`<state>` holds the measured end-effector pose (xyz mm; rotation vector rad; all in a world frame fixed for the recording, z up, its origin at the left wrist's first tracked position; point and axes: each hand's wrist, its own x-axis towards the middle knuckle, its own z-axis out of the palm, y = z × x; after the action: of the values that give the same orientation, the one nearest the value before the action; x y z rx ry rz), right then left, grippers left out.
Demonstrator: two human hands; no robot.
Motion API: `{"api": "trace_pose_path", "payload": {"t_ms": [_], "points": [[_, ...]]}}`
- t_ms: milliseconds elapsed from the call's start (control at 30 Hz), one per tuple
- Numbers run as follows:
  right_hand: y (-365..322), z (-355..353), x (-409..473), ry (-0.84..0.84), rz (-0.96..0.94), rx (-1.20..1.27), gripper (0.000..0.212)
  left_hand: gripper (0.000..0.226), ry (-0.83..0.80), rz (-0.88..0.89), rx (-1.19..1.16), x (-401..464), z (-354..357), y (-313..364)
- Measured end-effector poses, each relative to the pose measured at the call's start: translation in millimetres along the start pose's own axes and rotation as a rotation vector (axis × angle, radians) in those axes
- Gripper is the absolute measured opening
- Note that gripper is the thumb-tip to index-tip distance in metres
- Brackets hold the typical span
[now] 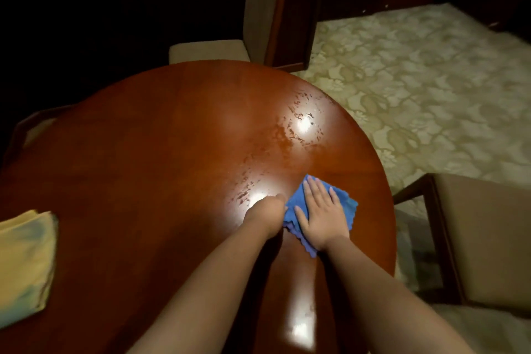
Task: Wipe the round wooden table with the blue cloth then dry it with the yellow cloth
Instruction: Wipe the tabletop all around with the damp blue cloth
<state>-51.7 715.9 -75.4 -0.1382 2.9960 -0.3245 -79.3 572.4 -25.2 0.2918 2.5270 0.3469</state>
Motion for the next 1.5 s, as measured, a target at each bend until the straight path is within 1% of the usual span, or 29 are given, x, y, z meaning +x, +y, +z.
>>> {"api": "trace_pose_path", "payload": {"t_ms": [100, 233, 300, 367, 433, 567, 667, 767, 933, 1067, 1200, 1333, 1400, 1433, 1500], "points": [[-50, 16, -25, -0.016, 0.089, -0.002, 0.084, 0.029, -0.012, 0.002, 0.042, -30, 3, -35], [-101, 33, -33, 0.046, 0.232, 0.05, 0.068, 0.03, 0.015, -0.003, 0.065, -44, -5, -65], [-110, 36, -29, 0.082, 0.28, 0.055, 0.068, 0.028, 0.005, -0.002, 0.083, -42, -12, -67], [-114, 37, -15, 0.096, 0.305, 0.049, 0.072, 0.026, -0.002, -0.013, 0.101, -33, -22, -69], [-117, 36, 8, 0.063, 0.247, 0.021, 0.077, 0.027, 0.001, -0.055, 0.085, -22, -35, -80], [-144, 30, 64, -0.025, 0.037, -0.012, 0.09, 0.031, 0.037, -0.154, 0.029, -13, -66, -123], [-179, 34, 89, -0.052, -0.034, -0.044, 0.093, 0.032, 0.067, -0.215, 0.015, -17, -81, -160], [-216, 41, 105, -0.06, -0.08, -0.055, 0.094, 0.029, 0.087, -0.244, -0.013, -21, -91, -200], [-292, 58, 131, -0.081, -0.192, -0.087, 0.093, 0.029, 0.098, -0.27, -0.02, -41, -110, -282], [-359, 73, 140, -0.091, -0.227, -0.113, 0.093, 0.03, 0.078, -0.273, -0.037, -58, -123, -356], [-431, 83, 161, -0.095, -0.307, -0.094, 0.096, 0.031, 0.12, -0.29, -0.083, -73, -134, -434], [-505, 96, 187, -0.126, -0.465, -0.1, 0.093, 0.028, 0.174, -0.353, -0.218, -92, -136, -517], [-533, 103, 192, -0.163, -0.54, -0.122, 0.09, 0.02, 0.198, -0.367, -0.333, -103, -130, -549], [-544, 105, 192, -0.177, -0.563, -0.132, 0.087, 0.02, 0.207, -0.374, -0.386, -109, -127, -561], [-559, 108, 191, -0.195, -0.591, -0.15, 0.085, 0.032, 0.217, -0.381, -0.458, -118, -122, -578]]}}
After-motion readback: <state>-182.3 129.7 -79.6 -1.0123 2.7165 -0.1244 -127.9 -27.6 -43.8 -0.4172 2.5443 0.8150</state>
